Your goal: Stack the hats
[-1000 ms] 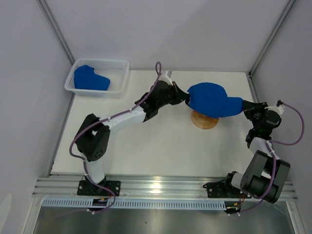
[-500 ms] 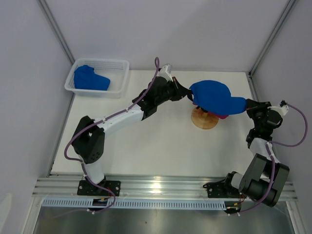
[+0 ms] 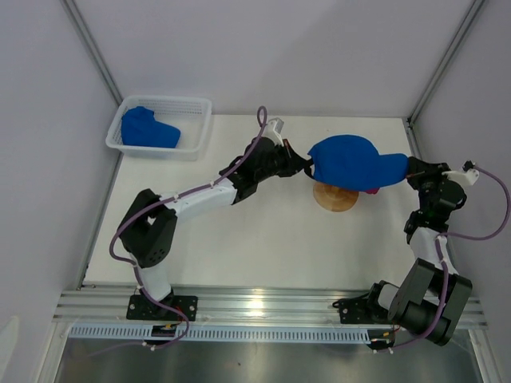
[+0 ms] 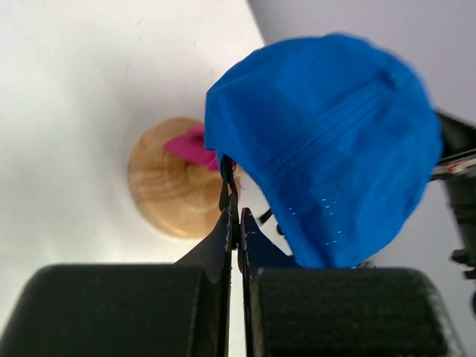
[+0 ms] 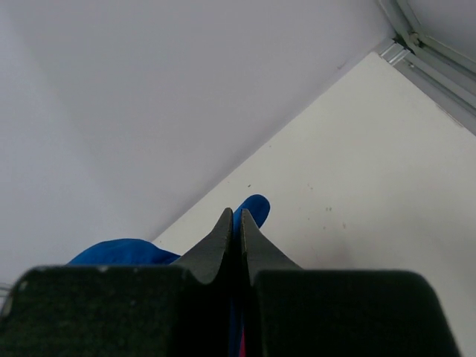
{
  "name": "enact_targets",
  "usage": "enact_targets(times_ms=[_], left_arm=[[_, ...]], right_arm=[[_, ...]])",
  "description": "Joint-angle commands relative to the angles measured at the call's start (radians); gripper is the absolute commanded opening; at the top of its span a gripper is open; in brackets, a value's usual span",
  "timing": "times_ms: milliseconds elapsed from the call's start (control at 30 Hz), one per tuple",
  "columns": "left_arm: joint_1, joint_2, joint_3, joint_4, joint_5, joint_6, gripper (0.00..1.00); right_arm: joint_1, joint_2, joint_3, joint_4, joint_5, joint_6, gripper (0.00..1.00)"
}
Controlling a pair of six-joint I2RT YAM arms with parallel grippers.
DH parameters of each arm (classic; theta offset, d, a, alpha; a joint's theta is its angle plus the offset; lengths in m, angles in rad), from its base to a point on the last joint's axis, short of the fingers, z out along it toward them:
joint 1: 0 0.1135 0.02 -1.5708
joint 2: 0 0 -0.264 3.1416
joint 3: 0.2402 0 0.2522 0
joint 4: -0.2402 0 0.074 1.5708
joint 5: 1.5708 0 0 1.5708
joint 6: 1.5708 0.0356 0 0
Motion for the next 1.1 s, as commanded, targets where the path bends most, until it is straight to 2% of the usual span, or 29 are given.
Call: enact_targets(times_ms=[0, 100, 267, 433, 633, 800, 933, 1067], left_arm=[[-0.008, -0.046, -0.029, 0.067, 0.008, 0.031, 0.01], [-0.008, -0.055, -0.026, 0.040, -0.006, 0.062, 0.01], [-0.013, -0.073, -0.075, 0.070, -0.045, 0.070, 0.01], [-0.013, -0.043, -0.053, 0.064, -0.049, 0.073, 0.01], [-0.019, 0.011, -0.013, 0.046, -0.032, 0.070, 0.01], [-0.021, 0.016, -0.004, 0.046, -0.032, 0.076, 0.01], [-0.021, 0.019, 0.000, 0.041, -0.038, 0.081, 0.01], [-0.021, 0.011, -0.003, 0.043, -0.039, 0.081, 0.01]], right_arm=[[-0.006, -0.029, 0.065, 0.098, -0.058, -0.027, 0.00], [0.000, -0.032, 0.103, 0.082, -0.130, -0.030, 0.00], [0.017, -0.069, 0.100, 0.076, -0.080, -0.051, 0.00], [0.045, -0.074, 0.151, 0.078, -0.170, -0.065, 0.00], [0.118, -0.124, 0.225, -0.019, -0.181, -0.197, 0.00], [0.207, -0.199, 0.220, -0.060, -0.074, -0.329, 0.00], [0.250, -0.187, 0.263, -0.199, 0.018, -0.433, 0.00], [0.258, -0.184, 0.233, -0.249, 0.155, -0.433, 0.00]])
